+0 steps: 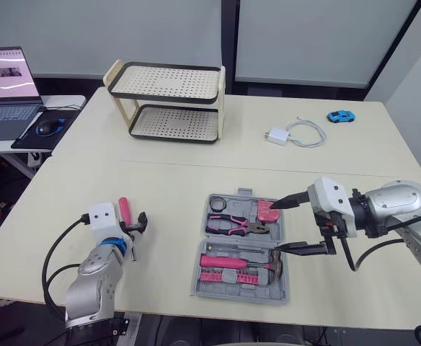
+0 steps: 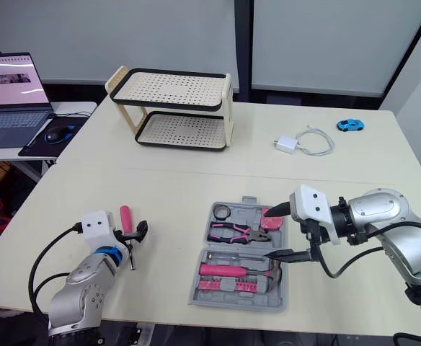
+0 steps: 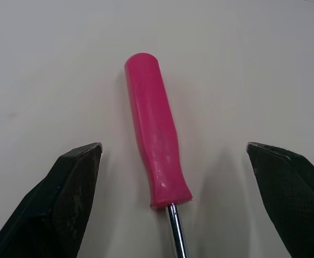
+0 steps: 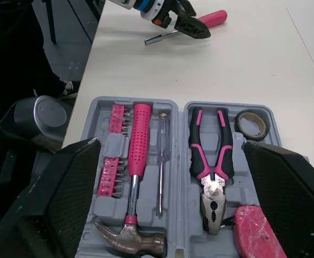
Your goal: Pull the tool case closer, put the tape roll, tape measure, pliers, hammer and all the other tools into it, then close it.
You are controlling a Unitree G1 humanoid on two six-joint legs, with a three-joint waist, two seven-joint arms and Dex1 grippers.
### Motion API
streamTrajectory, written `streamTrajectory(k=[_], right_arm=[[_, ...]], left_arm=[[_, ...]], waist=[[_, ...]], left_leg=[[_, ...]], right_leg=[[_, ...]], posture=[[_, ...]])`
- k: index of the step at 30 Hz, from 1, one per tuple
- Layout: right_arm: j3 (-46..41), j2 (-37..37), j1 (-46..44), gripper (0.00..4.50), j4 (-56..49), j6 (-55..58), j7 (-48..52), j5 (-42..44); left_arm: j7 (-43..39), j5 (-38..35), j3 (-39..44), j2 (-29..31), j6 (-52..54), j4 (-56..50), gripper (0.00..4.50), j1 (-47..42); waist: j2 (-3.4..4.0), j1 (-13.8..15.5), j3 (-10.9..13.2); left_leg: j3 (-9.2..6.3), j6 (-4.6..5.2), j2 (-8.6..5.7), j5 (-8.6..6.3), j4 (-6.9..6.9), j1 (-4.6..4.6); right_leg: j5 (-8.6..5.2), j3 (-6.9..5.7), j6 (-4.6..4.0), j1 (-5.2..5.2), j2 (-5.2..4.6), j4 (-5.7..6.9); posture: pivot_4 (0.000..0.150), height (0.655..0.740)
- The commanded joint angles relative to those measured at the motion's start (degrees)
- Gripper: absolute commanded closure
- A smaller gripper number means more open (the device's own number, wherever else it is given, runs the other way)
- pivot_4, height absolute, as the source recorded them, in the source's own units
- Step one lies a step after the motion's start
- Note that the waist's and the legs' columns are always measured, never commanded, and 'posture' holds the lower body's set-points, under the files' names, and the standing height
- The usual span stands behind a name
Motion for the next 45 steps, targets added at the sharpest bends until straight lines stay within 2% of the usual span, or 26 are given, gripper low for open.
streamTrajectory(k=[1,18,31,37,45], right_arm=[[-1.35,-0.67,0.37,0.04,-1.88,-0.98,0.02,0.24],[-2.05,-1.41,1.01,0.04,-3.35,0.15,-0.50,0.88],[-3.64,-2.40,2.72,0.00,-4.09,0.45,-1.32,1.35],[-4.08,-2.40,3.44,0.00,-4.52,0.53,-1.72,1.43],[-4.58,-2.59,4.15,0.00,-4.96,0.66,-1.99,1.60]], left_arm=[[1.67,0.71,-0.09,-0.28,1.07,-2.54,0.00,-0.74],[4.99,1.36,0.73,-0.30,6.27,-2.40,0.00,-1.80],[3.89,2.22,1.84,2.11,4.84,1.52,3.92,-2.00],[2.17,1.47,2.20,2.42,3.67,0.90,3.93,-1.19],[-9.80,-1.61,-2.72,6.60,3.52,-12.10,3.93,10.07]], waist=[[0.00,0.00,0.00],[-0.01,-0.01,0.01],[-0.01,-0.03,0.01],[-0.01,-0.03,0.01],[-0.01,0.00,0.01]], left_leg=[[0.00,0.00,0.00,0.00,0.00,0.00],[-0.02,-0.01,0.00,0.01,0.00,-0.01],[-0.02,-0.01,0.00,0.00,-0.01,-0.01],[-0.01,-0.02,0.00,0.01,-0.02,-0.02],[-0.04,-0.06,0.01,0.03,-0.01,-0.47]], right_leg=[[0.00,0.00,0.00,0.00,0.00,0.00],[0.00,-0.01,0.00,0.00,0.00,0.00],[0.00,-0.01,0.00,0.00,0.00,-0.02],[0.00,-0.01,0.01,-0.01,0.00,-0.03],[0.00,-0.02,0.00,-0.47,-0.01,-0.03]], posture=[[0.150,0.7350],[0.150,0.7350],[0.150,0.7350],[0.150,0.7350],[0.150,0.7350]])
